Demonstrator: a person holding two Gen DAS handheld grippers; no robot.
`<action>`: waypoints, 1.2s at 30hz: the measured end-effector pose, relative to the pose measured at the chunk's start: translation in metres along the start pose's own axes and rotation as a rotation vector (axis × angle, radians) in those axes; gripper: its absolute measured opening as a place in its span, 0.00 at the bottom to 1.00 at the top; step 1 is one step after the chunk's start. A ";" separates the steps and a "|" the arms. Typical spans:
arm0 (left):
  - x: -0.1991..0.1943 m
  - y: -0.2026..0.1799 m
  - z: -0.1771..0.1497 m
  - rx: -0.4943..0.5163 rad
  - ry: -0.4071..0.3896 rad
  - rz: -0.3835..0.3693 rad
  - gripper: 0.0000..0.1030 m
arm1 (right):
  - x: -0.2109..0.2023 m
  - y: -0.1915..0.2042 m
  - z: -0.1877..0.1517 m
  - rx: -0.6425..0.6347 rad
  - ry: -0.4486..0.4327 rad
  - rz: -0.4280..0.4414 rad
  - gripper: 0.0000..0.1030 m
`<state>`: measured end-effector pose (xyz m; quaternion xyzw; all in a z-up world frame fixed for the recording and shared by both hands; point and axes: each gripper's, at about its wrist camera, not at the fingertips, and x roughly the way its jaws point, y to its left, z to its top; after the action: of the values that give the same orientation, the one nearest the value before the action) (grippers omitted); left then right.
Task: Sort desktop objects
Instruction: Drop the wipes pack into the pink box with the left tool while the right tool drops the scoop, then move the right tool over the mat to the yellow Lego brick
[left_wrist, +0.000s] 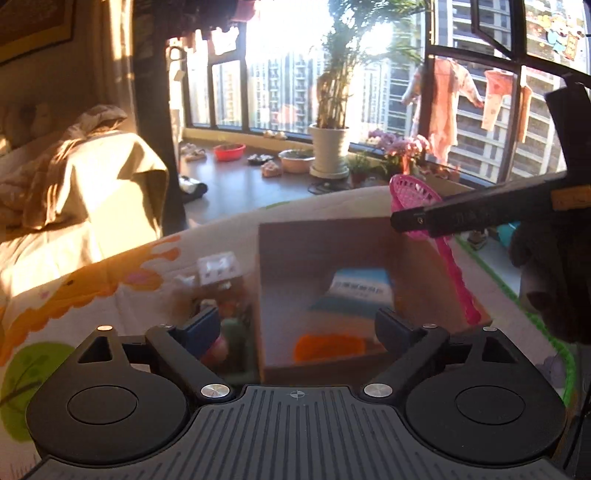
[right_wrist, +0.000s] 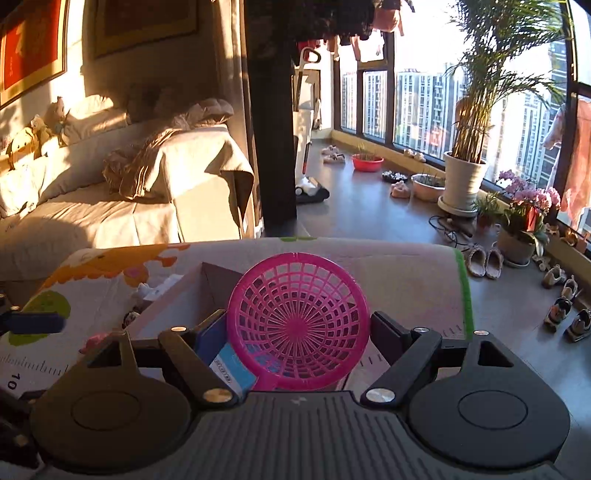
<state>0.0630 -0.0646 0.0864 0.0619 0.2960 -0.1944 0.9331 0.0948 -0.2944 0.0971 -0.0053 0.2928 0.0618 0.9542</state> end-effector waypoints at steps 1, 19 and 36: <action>-0.001 0.005 -0.006 -0.010 0.020 0.008 0.92 | 0.007 0.007 -0.001 -0.015 0.014 -0.002 0.80; -0.010 0.054 -0.073 -0.139 0.110 0.137 0.97 | 0.027 0.072 0.027 -0.187 0.102 -0.101 0.84; -0.024 0.084 -0.083 -0.200 0.085 0.131 0.98 | 0.217 0.179 0.081 -0.113 0.388 -0.087 0.56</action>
<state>0.0348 0.0393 0.0324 -0.0039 0.3486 -0.0997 0.9319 0.2962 -0.0876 0.0474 -0.0832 0.4668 0.0345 0.8798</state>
